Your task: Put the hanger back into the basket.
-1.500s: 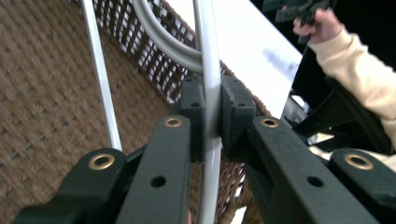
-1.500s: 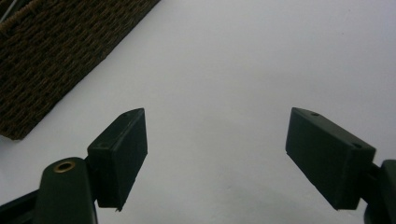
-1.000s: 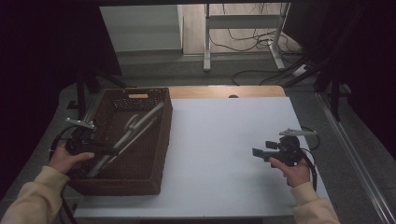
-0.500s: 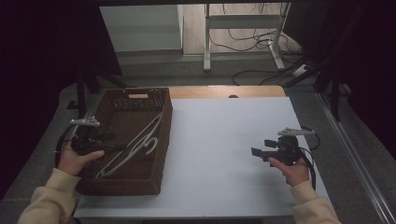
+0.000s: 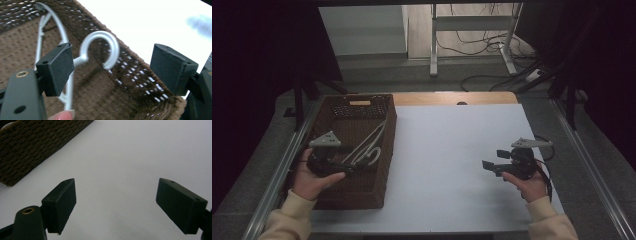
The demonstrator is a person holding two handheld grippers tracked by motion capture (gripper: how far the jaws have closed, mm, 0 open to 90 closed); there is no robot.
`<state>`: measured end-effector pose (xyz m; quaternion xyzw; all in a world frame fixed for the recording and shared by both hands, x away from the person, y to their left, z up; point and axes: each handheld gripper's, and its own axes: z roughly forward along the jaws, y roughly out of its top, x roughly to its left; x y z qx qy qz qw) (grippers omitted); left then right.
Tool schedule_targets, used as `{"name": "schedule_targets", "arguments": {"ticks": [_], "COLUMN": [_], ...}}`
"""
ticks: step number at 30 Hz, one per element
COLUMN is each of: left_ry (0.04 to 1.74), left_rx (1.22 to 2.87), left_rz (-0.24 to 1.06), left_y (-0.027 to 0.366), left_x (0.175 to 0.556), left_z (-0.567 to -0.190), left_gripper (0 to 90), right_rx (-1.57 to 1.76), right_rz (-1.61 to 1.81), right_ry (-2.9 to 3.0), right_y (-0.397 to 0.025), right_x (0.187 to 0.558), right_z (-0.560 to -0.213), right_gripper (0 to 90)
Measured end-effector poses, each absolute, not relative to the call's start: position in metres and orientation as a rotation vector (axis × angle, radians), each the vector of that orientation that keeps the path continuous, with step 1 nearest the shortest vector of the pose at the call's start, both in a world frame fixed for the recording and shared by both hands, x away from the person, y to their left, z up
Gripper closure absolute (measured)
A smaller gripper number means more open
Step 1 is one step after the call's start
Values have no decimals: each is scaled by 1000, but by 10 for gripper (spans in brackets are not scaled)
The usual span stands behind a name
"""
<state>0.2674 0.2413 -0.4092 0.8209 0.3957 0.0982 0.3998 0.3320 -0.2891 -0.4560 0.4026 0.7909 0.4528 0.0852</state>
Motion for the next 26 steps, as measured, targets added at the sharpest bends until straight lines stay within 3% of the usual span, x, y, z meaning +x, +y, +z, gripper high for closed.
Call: {"name": "schedule_targets", "arguments": {"ticks": [11, 26], "left_ry": [979, 972], "left_rx": [2095, 2063], "left_rz": [248, 270], "left_y": [211, 214], "left_x": [256, 256], "left_z": [-411, -409], "left_gripper": [183, 183], "right_rx": [1137, 1127], "right_rz": [1365, 1397], "right_ry": [2368, 2308], "right_y": [-297, -298], "right_x": [318, 320], "right_z": [-453, -456], "right_gripper": [158, 160]}}
